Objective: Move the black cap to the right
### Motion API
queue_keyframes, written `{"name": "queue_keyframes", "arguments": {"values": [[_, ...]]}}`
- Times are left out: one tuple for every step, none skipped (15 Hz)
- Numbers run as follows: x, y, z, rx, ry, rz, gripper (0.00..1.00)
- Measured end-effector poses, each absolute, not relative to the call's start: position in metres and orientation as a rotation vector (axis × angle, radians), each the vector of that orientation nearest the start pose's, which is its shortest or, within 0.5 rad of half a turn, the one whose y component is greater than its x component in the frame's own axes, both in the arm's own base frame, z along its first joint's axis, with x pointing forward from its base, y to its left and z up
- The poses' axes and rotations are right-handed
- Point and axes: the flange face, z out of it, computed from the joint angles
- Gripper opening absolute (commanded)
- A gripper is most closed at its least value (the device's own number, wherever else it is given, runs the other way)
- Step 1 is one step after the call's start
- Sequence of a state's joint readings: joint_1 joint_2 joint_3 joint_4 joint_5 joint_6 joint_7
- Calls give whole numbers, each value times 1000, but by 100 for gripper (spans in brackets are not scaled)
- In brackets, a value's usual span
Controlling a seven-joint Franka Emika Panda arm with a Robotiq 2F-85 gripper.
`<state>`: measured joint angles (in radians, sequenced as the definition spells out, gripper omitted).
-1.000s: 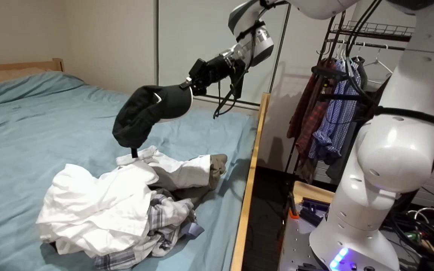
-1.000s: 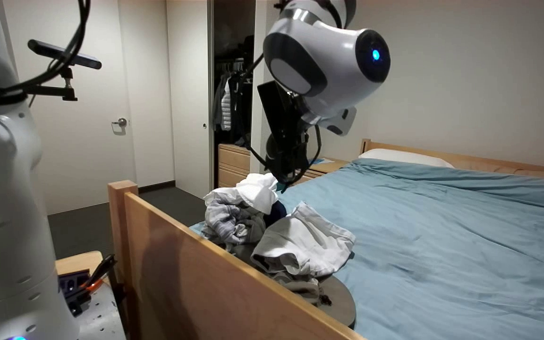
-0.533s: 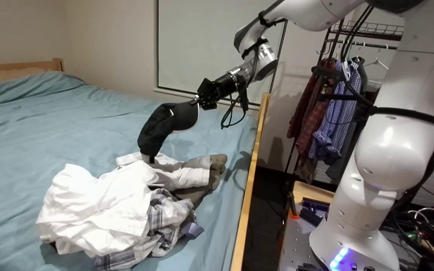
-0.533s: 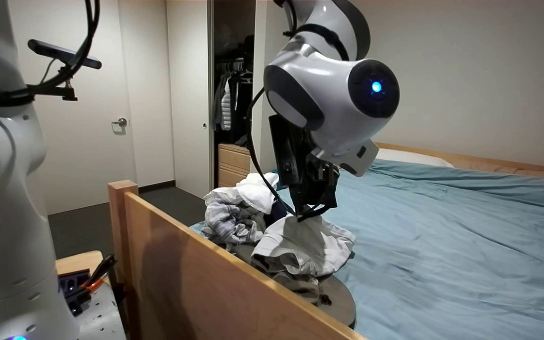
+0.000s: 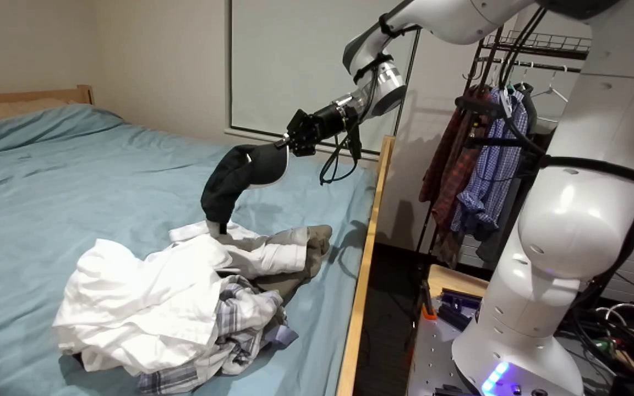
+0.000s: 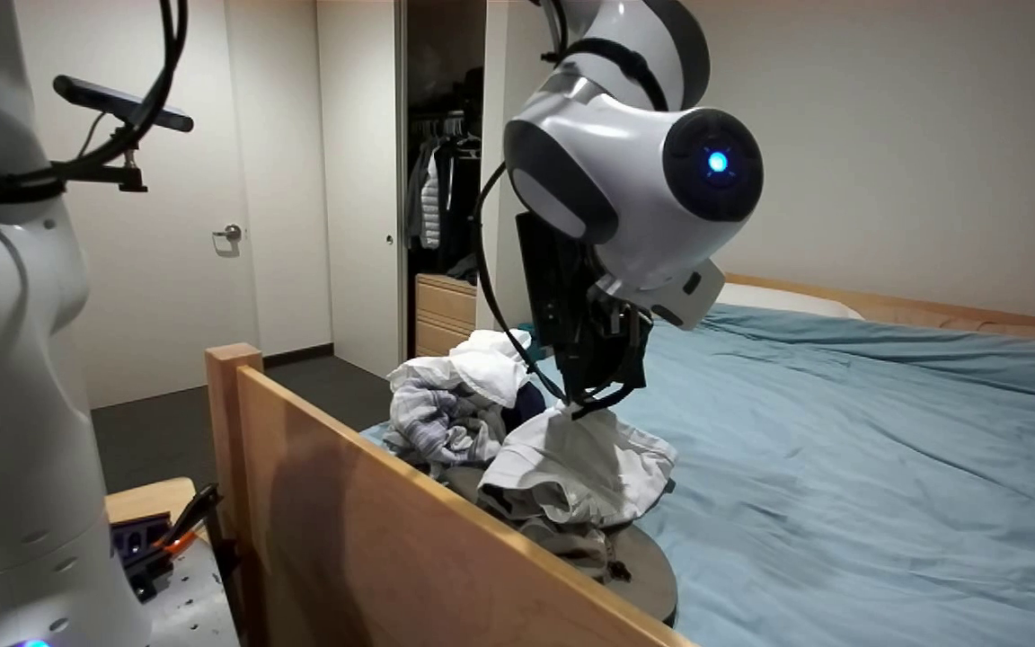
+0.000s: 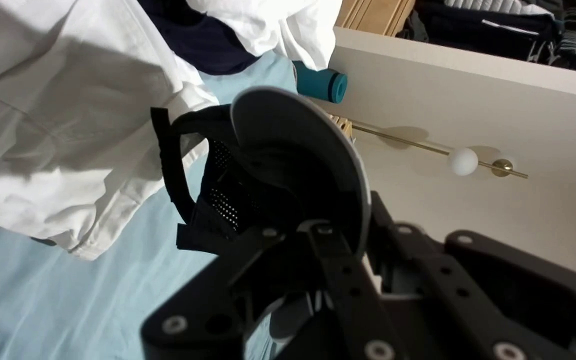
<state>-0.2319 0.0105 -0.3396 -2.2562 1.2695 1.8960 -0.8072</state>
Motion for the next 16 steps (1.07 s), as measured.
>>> {"name": "queue_keyframes", "arguments": {"values": [[468,-224,376,-1973,498,-535,7],[468,-234,379,-1944,533,-548,7],[468,-247,381,-1911,572,-562,7],[467,-260,381,-1876,609,-572,7],[467,-274,380,-1841,646,-582,7],[468,-284,375,-1814,673,-592,7],[470,-292,369,-1790,695,-598,7],[474,-297,360,-1768,715,-598,7],[479,-300,349,-1751,734,-594,7],[486,-301,337,-1740,751,-585,7],[493,-301,326,-1736,763,-572,7],[499,-300,315,-1736,768,-558,7],[506,-300,305,-1740,771,-545,7],[512,-299,296,-1744,773,-532,7],[517,-301,288,-1749,778,-524,7],[521,-304,280,-1755,788,-521,7]]}}
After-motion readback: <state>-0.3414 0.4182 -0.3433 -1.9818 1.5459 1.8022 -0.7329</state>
